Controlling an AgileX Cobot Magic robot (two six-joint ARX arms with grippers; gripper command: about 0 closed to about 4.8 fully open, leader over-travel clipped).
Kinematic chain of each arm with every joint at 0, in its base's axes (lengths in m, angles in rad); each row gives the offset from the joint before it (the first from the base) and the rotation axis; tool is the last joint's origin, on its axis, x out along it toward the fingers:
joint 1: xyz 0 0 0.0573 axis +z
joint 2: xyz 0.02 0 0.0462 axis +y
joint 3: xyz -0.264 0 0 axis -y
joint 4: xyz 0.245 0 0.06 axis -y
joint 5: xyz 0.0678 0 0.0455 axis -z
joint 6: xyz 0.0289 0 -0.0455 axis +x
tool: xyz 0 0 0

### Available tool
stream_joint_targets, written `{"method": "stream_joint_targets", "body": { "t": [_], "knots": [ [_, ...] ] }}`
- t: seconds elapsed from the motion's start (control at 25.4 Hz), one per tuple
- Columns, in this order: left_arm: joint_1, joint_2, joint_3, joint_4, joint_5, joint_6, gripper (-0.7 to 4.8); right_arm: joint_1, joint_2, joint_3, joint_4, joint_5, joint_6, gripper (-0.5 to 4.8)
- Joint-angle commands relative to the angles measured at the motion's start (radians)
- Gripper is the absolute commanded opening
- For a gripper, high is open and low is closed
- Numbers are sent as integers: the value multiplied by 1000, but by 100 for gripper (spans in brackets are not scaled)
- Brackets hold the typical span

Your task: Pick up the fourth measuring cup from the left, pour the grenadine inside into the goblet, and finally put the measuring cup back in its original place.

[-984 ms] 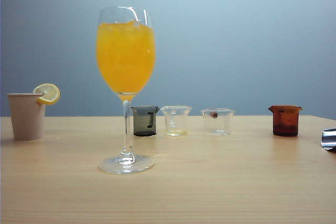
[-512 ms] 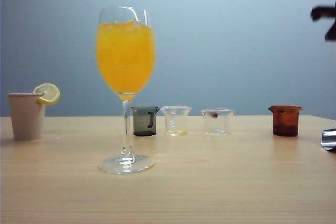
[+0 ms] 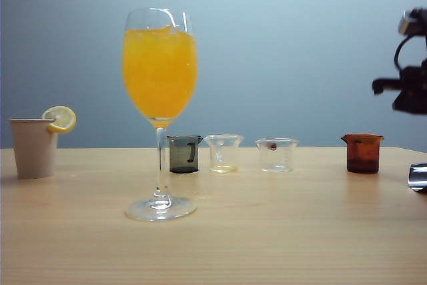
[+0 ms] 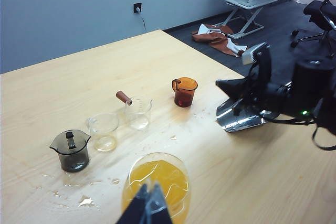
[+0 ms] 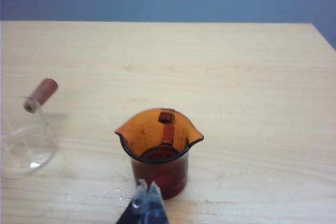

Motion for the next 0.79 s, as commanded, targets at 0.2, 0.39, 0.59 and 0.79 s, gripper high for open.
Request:
{"method": "stream_joint_targets", "body": {
  "t": [0.2,0.39,0.59,0.79],
  "knots": [
    [0,0,7,5,5,-6,-6,2,173,39,120,-90,64,252],
    [0,0,7,5,5,-6,-6,3,207,85,105,-90,63,367],
    [0,0,7,6,5,-6,-6,3,209,135,25,-54,63,371],
    [0,2,7,6,5,-6,-6,3,233,160,11,-35,63,447]
  ]
}}
